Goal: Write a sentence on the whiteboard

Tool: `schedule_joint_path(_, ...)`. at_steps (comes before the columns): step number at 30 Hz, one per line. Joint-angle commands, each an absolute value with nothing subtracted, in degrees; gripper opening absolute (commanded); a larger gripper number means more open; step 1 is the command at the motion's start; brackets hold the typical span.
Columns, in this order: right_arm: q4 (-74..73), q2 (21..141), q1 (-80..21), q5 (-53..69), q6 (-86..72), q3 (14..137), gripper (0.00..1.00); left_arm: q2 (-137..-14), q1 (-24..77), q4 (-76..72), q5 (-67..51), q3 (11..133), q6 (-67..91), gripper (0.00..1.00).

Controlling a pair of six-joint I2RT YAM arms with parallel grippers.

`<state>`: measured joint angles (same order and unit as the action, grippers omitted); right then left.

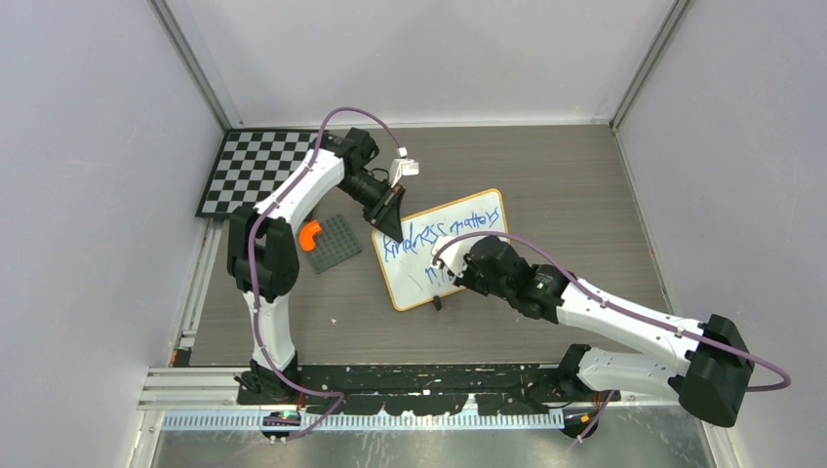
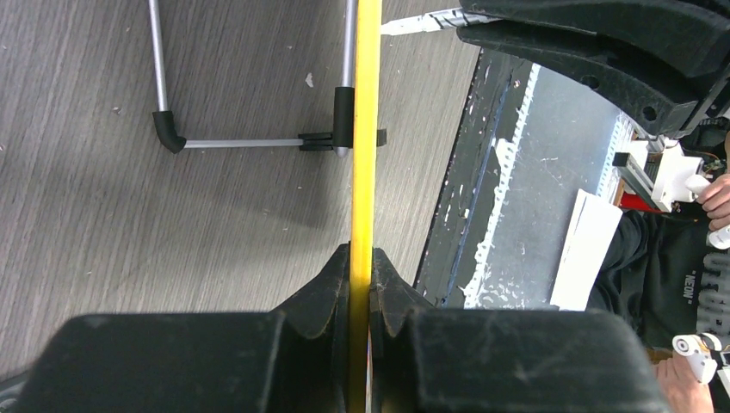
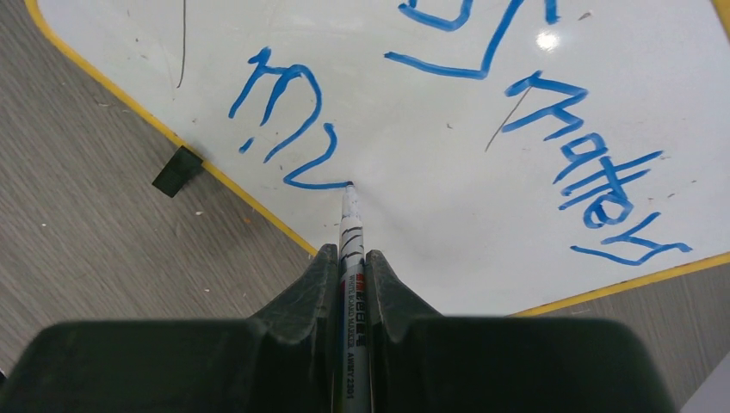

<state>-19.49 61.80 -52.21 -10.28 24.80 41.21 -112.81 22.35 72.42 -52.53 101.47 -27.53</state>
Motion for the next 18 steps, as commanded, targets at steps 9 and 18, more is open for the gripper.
schedule_joint_path(9, -15.49, 60.33, -50.98, -11.38, 24.47, 43.24, 0.00, -112.75, 22.07, 73.31, -52.56, 103.27, -26.28, 0.00)
schedule_joint_path(18, -20.00, 63.09, -50.98, -8.95, 25.72, 41.48, 0.00, -112.67, 22.06, 73.41, -52.49, 102.94, -26.53, 0.00)
